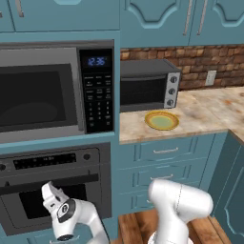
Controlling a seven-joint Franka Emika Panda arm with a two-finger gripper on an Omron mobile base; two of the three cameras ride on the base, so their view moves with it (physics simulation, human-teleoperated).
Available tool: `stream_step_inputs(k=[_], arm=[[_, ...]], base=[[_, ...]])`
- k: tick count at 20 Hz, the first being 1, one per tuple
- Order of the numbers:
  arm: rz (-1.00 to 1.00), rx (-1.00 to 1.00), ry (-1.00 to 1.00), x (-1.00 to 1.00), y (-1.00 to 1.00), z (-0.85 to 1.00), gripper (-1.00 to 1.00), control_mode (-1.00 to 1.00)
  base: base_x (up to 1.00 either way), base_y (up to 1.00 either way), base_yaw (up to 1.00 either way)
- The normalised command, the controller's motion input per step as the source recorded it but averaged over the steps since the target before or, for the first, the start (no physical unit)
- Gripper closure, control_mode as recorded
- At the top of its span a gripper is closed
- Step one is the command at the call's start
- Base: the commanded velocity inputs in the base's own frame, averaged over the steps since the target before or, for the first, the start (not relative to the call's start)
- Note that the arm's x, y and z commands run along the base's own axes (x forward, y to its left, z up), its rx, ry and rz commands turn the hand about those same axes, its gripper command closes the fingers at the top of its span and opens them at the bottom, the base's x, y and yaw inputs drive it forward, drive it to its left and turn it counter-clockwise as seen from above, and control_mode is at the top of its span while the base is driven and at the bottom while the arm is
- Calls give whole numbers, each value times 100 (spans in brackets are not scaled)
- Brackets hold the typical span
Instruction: Take the fish from the oven and place it on the plate on the counter.
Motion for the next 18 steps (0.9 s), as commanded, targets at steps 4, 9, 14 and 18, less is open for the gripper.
stream_step_inputs(k=[4, 9, 14, 18], arm=[[0, 2, -12, 2, 18, -50, -100, -100], [0, 0, -11, 38, 0, -13, -100, -100], [0, 0, -7, 35, 0, 0, -100, -100], [0, 0, -4, 15, 0, 0, -100, -100]], base=[[0, 0, 0], [0, 0, 0], [0, 0, 0], [0, 0, 0]])
